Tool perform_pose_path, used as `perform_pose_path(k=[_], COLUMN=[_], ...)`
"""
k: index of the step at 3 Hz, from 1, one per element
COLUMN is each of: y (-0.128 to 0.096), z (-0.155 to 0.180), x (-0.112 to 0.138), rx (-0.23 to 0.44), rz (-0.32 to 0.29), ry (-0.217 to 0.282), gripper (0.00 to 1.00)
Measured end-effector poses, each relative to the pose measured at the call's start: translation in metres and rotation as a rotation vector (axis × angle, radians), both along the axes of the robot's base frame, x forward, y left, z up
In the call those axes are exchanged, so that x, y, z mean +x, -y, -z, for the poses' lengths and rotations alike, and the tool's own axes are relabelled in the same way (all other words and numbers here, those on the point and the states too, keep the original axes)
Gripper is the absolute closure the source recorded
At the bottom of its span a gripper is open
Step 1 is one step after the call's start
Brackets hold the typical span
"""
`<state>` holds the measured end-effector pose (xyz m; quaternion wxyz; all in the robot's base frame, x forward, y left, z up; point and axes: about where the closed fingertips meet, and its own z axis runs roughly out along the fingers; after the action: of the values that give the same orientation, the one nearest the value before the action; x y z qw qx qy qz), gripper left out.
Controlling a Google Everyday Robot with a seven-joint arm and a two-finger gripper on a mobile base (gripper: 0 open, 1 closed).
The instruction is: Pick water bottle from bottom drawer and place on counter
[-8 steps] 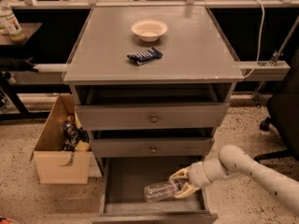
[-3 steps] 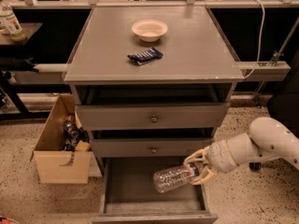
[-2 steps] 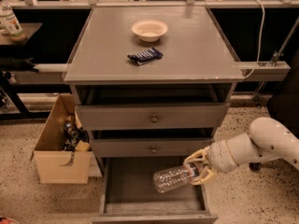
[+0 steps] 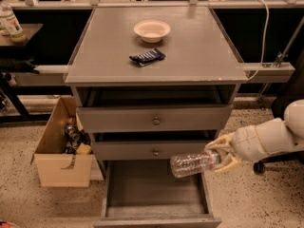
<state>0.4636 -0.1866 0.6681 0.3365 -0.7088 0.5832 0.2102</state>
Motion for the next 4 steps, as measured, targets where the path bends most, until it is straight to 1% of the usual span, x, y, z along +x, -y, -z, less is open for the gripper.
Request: perform_pose_path(k=[1,2,3,4], y=[0.036,0.036,0.041,0.055], z=[-0.065,-0.065,-0.069,-0.09], x=[0.011,0.011,0.02,0.045], rx=[-0.044,-0.044,-0.051,-0.049], rz=[0.074,0.074,0.097,0.128], ry=[0.075,0.075,0.067,0.075], gripper=[1.0,1.0,1.0,1.0])
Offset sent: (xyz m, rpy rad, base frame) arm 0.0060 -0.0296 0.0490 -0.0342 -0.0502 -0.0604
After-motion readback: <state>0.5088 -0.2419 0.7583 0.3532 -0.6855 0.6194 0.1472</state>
